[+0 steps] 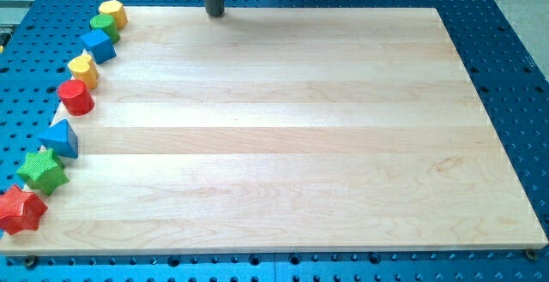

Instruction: Place your arm at the right to the red star

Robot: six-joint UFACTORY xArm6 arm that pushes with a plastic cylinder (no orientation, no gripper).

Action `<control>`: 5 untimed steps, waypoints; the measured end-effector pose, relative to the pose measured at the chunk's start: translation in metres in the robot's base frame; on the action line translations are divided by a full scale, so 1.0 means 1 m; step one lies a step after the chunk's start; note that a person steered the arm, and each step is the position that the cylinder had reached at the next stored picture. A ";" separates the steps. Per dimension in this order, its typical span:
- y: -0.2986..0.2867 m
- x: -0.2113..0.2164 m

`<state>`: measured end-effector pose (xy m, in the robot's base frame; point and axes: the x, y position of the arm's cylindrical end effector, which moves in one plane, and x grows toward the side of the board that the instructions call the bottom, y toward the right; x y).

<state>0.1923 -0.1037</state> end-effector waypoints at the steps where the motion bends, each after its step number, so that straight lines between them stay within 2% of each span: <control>1: 0.016 0.055; 2: 0.015 0.182; 3: -0.012 0.324; 4: -0.033 0.425; 5: -0.033 0.426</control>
<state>0.6183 -0.1365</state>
